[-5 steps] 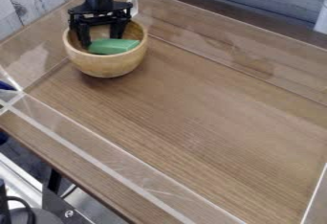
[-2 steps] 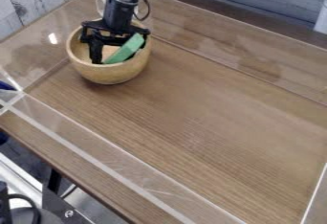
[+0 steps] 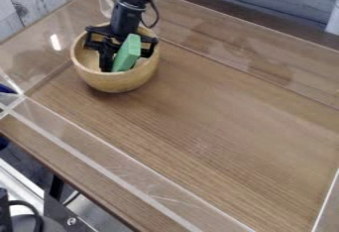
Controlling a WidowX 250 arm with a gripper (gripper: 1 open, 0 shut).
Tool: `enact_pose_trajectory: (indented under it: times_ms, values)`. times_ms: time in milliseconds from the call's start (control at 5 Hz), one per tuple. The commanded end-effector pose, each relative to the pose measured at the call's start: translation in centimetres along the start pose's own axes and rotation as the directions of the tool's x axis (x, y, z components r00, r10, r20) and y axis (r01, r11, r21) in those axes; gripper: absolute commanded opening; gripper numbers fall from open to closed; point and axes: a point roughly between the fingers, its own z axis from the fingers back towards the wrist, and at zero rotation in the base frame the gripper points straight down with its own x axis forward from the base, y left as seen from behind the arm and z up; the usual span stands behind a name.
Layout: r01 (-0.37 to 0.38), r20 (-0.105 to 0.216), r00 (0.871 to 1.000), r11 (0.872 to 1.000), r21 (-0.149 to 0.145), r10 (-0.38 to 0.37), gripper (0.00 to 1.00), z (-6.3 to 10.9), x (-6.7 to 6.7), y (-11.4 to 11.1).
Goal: Remove the green block from inside the brown bowl and put it on the table
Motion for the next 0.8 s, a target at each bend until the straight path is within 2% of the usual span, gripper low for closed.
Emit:
enact_pose_trajectory:
  times_ms: [0, 400, 600]
  values:
    - [0.025, -0.014, 1.0, 1.0, -0.013, -0.025, 0.0, 0.5, -0.7, -0.9]
    - [0.064, 0.004, 0.998, 0.998, -0.015, -0.064, 0.0, 2.5, -0.6, -0.1]
    - [0.078, 0.014, 0.997, 0.997, -0.009, -0.078, 0.0, 2.9, -0.4, 0.2]
